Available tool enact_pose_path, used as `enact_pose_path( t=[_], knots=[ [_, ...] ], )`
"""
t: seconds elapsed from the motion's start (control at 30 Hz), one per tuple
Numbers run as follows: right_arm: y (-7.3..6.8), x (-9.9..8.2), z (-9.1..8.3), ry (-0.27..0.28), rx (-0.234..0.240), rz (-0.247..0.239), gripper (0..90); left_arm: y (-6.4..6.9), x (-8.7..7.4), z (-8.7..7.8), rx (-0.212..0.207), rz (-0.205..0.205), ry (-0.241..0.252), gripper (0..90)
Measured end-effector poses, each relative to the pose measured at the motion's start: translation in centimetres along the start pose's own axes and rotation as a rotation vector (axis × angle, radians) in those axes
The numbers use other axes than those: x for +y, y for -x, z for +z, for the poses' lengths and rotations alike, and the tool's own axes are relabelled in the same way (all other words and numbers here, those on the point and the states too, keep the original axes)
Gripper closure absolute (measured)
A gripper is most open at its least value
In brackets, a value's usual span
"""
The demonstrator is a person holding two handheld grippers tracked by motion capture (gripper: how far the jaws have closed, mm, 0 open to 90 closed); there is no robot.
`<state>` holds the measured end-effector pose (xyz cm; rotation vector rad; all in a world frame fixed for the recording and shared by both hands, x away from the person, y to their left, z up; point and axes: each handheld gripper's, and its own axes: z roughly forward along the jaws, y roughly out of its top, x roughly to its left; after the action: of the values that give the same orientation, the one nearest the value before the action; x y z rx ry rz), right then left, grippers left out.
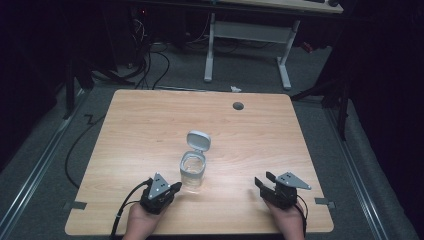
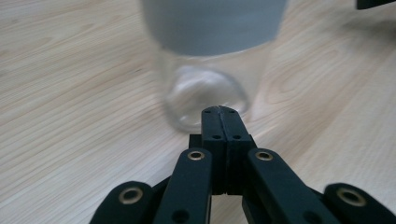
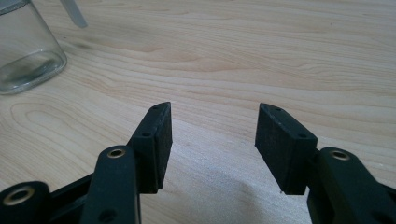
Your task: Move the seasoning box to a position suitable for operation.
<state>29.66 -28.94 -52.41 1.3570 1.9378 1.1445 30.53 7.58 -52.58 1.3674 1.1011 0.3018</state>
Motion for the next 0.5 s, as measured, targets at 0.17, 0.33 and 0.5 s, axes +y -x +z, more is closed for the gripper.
enact_pose_path(
  t=[0.17, 0.33, 0.5],
  knots=[
    [-0.1, 0.2, 0.0, 0.006, -0.017, -0.017, 48.2, -1.3, 0.9, 0.0, 0.042, -0.018, 0.029, 90.0],
    [-0.1, 0.3, -0.2, 0.008, -0.036, -0.021, 53.3, -1.8, 1.5, 1.6, 0.078, -0.012, 0.058, 90.0],
    [0.0, 0.2, -0.3, 0.007, -0.045, -0.019, 52.4, -1.8, 1.4, 2.6, 0.093, -0.014, 0.053, 90.0]
  ],
)
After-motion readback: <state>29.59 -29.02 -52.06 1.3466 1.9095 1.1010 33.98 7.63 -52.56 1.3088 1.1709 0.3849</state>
